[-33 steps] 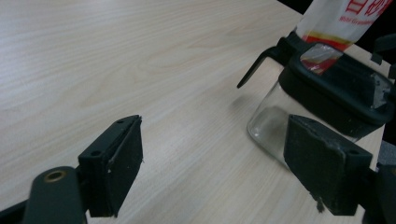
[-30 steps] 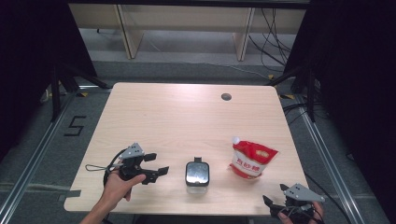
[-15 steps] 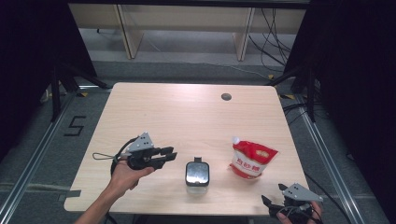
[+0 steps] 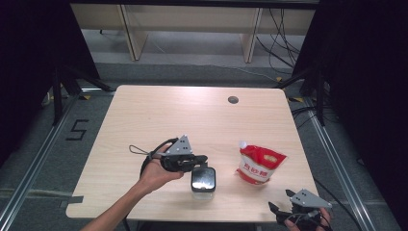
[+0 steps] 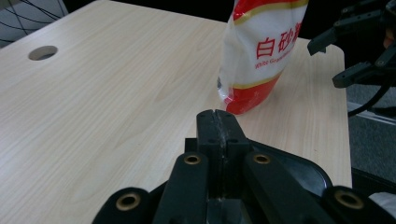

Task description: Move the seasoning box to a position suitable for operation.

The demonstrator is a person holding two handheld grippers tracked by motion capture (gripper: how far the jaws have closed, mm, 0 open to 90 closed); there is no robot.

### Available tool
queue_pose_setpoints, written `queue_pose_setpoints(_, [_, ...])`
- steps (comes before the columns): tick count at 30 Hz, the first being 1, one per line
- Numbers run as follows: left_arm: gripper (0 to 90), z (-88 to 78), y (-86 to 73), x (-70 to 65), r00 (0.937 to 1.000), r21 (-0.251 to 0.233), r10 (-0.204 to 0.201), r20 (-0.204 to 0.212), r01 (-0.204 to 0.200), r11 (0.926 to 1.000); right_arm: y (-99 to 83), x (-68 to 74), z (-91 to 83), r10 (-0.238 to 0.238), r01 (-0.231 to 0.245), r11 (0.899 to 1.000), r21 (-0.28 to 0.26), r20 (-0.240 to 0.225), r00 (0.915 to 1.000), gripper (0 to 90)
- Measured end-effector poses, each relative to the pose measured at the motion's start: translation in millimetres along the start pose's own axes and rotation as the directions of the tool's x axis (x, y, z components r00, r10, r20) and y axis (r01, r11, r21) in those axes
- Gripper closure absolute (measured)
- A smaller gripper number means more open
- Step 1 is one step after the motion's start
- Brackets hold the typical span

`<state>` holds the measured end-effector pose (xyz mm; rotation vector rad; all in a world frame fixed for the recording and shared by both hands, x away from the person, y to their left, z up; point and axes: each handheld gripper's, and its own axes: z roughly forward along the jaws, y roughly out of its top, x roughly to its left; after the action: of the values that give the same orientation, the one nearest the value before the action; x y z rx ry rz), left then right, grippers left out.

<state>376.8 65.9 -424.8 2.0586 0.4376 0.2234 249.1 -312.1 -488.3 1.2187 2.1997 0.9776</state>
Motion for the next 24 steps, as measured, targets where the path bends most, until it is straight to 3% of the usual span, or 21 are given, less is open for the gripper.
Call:
queue_pose_setpoints(3, [88.3,6.6,0.5,0.9,0.9998,0.007,0.009,0.016,-0.009,0.9999,-0.7,2.3,-1.1,0.029,-0.029,1.0,0.01,0.005,0.9996,25.0])
queue_pose_setpoints(4, [88.2,10.7,-0.4,0.4,0.9998,0.015,-0.012,0.014,0.011,0.9998,-0.7,1.2,-0.2,0.021,-0.021,1.0,0.003,-0.003,0.9998,25.0])
queue_pose_setpoints(11, [87.6,22.8,-1.2,4.4,0.9998,0.038,-0.004,0.021,0.003,0.9993,-0.7,1.0,-0.3,0.007,-0.007,1.0,0.001,-0.005,1.0,25.0])
queue_pose_setpoints(13, [87.1,25.1,-2.5,3.9,1.0,0.045,-0.006,0.006,0.006,0.999,-0.4,0.4,-0.6,-0.015,0.015,1.0,-0.005,-0.003,0.9999,25.1])
queue_pose_setpoints(16, [86.7,26.7,-2.7,4.8,0.9999,0.059,0.007,0.009,-0.008,0.9982,-0.2,0.3,0.2,-0.021,0.021,1.0,0.001,-0.008,0.9998,25.1])
queue_pose_setpoints(19, [85.7,26.8,-3.0,6.5,1.0,0.064,0.004,0.008,-0.004,0.998,-0.3,2.0,0.2,-0.003,0.004,1.0,0.005,-0.014,0.9999,25.1])
queue_pose_setpoints(22, [85.0,26.9,-4.4,8.4,0.9998,0.069,-0.016,-0.009,0.017,0.9975,-0.5,1.0,1.4,-0.028,0.028,1.0,0.003,-0.014,0.9995,25.1])
queue_pose_setpoints(24, [84.5,27.4,-4.7,10.0,1.0,0.072,-0.005,0.0,0.005,0.9974,-0.3,1.9,1.7,-0.017,0.017,1.0,0.009,-0.029,0.9994,25.0])
